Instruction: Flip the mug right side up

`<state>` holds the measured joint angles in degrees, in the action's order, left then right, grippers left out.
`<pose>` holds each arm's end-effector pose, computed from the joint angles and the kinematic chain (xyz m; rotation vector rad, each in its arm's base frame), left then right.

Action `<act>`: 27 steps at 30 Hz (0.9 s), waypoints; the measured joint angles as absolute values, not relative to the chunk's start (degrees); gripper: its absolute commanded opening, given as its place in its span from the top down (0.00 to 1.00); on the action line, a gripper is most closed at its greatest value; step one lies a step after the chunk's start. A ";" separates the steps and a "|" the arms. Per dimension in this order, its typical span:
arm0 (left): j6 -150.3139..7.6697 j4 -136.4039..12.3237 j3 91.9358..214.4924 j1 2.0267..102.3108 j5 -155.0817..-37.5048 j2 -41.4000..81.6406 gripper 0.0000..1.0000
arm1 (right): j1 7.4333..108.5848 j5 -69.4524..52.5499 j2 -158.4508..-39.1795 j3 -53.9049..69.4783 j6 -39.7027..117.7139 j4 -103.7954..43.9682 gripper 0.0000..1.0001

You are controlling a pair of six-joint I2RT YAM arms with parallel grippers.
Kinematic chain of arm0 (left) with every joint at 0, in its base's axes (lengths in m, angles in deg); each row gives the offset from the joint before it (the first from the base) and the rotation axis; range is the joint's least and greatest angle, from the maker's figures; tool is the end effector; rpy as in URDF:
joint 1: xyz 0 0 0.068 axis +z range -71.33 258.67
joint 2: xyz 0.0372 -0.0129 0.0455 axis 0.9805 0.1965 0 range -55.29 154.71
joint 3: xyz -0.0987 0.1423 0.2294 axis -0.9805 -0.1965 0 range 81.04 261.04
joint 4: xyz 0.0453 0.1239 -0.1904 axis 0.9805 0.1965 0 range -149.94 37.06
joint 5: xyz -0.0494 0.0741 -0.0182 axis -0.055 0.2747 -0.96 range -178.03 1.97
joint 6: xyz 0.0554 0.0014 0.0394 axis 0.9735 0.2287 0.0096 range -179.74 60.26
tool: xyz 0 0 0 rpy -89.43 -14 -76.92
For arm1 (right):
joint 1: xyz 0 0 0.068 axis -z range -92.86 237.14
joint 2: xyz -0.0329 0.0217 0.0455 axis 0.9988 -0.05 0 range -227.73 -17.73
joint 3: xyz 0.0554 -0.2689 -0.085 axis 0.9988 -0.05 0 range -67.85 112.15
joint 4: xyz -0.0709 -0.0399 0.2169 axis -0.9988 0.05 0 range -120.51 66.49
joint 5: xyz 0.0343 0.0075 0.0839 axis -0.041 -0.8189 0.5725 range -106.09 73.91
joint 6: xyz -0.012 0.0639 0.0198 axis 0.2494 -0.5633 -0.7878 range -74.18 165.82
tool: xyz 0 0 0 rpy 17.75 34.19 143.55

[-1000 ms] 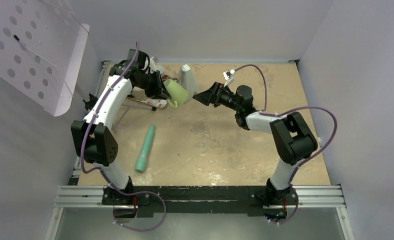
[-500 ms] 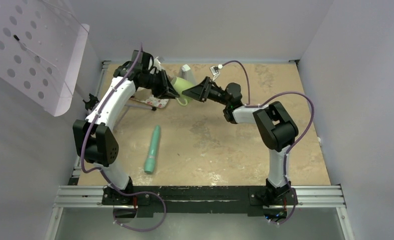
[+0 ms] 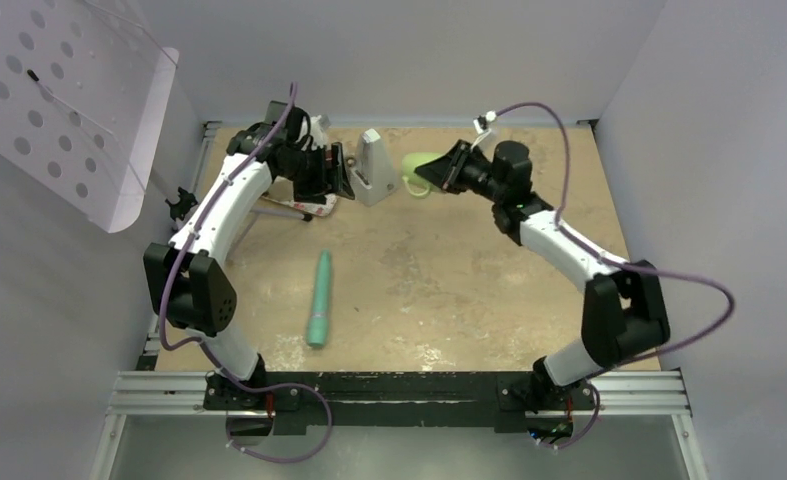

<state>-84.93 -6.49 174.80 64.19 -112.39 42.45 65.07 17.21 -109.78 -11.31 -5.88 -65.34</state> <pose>0.3243 -0.1070 0.3309 -0.0807 2.6422 -0.7972 0.3203 0.1623 0.3161 -0.0513 1.7833 1.4242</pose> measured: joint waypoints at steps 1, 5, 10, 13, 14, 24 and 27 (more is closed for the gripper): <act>-82.72 -6.07 175.26 64.25 -110.47 42.38 0.24 | 66.32 13.43 -106.59 -9.54 -1.38 -56.49 1.00; -74.62 -5.61 176.13 64.28 -104.02 42.16 0.24 | 71.72 -1.87 -101.59 1.69 15.36 -27.02 1.00; -65.81 -5.37 176.18 64.28 -98.03 42.16 0.22 | 80.61 -14.53 -104.41 7.18 27.91 -4.66 1.00; -61.74 -5.37 176.18 64.30 -95.67 42.21 0.21 | 85.16 -20.12 -108.71 7.22 31.89 4.93 1.00; -60.50 -5.37 176.18 64.30 -94.95 42.23 0.21 | 86.29 -21.28 -110.62 7.22 33.00 7.45 1.00; -51.84 -5.22 177.53 64.52 -90.97 46.67 0.20 | 87.85 -21.79 -119.58 7.02 38.01 11.36 0.98; -50.09 -5.20 178.28 64.78 -89.86 48.83 0.20 | 88.35 -21.50 -119.58 6.98 38.42 10.70 0.78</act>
